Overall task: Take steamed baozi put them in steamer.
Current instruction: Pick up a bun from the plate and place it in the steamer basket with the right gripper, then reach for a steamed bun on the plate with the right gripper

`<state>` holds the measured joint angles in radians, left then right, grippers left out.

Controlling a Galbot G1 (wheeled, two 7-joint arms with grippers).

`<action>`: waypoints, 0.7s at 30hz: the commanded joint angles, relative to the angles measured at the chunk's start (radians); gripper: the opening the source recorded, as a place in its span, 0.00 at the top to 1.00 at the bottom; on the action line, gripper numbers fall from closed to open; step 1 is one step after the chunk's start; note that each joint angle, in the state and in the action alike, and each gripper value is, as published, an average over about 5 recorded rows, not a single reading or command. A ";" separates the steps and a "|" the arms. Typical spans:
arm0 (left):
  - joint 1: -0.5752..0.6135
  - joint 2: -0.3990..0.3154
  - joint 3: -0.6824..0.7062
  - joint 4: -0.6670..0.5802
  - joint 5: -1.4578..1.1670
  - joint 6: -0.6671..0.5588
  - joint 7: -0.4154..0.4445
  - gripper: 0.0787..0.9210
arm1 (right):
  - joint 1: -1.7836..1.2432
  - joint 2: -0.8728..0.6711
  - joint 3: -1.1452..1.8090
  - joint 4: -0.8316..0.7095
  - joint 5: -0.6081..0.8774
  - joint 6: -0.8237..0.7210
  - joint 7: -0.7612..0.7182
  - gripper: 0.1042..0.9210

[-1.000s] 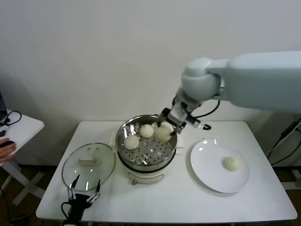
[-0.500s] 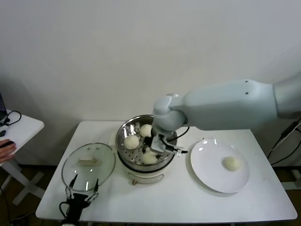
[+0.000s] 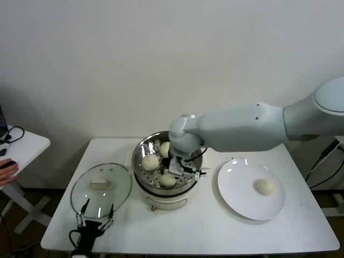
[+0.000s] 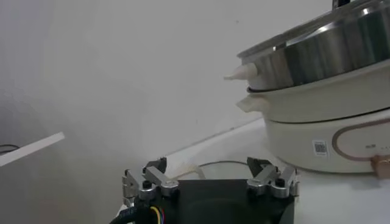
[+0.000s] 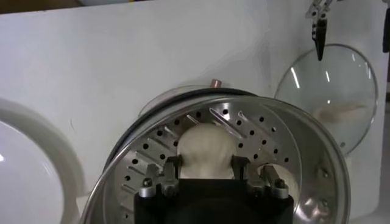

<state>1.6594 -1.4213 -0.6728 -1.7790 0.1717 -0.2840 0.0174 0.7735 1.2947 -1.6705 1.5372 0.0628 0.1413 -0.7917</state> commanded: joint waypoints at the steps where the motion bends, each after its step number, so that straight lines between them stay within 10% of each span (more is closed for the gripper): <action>1: 0.000 -0.001 0.000 -0.001 0.001 0.001 0.000 0.12 | -0.029 0.018 0.013 -0.047 -0.006 0.035 0.001 0.42; 12: 0.002 -0.002 0.003 -0.006 0.003 0.001 0.001 0.12 | 0.132 -0.087 0.012 -0.142 0.345 0.086 -0.275 0.14; 21: -0.001 0.001 0.010 -0.004 0.004 -0.001 0.001 0.12 | 0.281 -0.375 -0.180 -0.215 0.570 -0.189 -0.326 0.12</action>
<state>1.6593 -1.4228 -0.6644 -1.7842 0.1751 -0.2838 0.0184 0.9153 1.1524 -1.7082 1.3930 0.3739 0.1459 -1.0036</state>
